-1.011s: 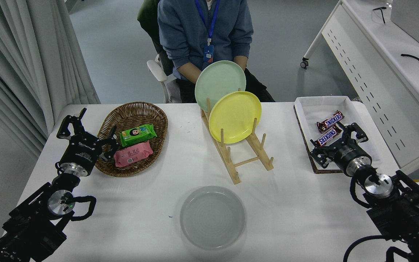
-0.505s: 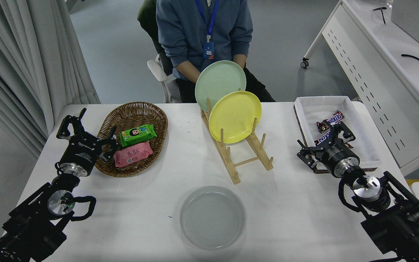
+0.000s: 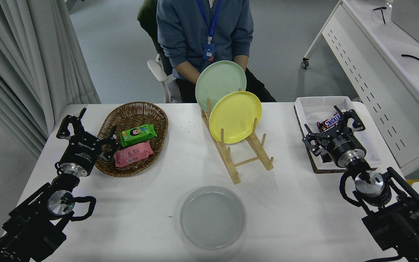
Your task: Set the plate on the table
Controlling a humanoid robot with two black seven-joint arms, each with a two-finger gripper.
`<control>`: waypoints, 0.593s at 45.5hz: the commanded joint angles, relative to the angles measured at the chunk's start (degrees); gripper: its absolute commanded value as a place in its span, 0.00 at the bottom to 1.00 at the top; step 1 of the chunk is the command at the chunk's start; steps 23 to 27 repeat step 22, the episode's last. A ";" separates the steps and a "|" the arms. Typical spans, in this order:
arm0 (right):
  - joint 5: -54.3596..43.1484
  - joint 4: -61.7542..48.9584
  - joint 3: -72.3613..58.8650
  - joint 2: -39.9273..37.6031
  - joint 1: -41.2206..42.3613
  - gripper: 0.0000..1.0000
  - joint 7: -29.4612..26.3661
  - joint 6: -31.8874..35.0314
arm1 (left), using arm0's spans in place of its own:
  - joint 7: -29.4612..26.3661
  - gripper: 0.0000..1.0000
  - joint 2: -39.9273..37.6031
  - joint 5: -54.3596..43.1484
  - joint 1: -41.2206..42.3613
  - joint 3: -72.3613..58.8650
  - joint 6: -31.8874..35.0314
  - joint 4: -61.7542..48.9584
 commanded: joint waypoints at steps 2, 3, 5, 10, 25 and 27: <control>-0.30 -2.54 -1.47 -1.86 1.07 1.00 4.93 1.69 | -0.02 1.00 -0.02 0.01 0.04 0.00 0.01 -0.04; -0.30 -2.54 -2.08 -1.95 1.07 1.00 4.93 2.04 | -0.02 1.00 -0.02 0.01 0.04 0.00 0.01 -0.05; -0.21 -2.80 -2.96 -1.86 1.07 1.00 4.93 3.00 | -0.02 1.00 -0.02 -0.07 -0.05 0.00 0.01 -0.05; -0.12 -2.80 -3.49 -1.86 0.72 1.00 4.58 4.67 | -0.02 1.00 -0.02 0.01 -0.05 0.00 0.01 0.04; -0.12 -6.05 -3.93 -2.48 1.25 1.00 4.41 6.26 | -0.02 1.00 -0.02 0.01 0.04 0.00 0.01 0.04; -0.12 -6.05 -3.93 -2.48 1.25 1.00 4.41 6.26 | -0.02 1.00 -0.02 0.01 0.04 0.00 0.01 0.04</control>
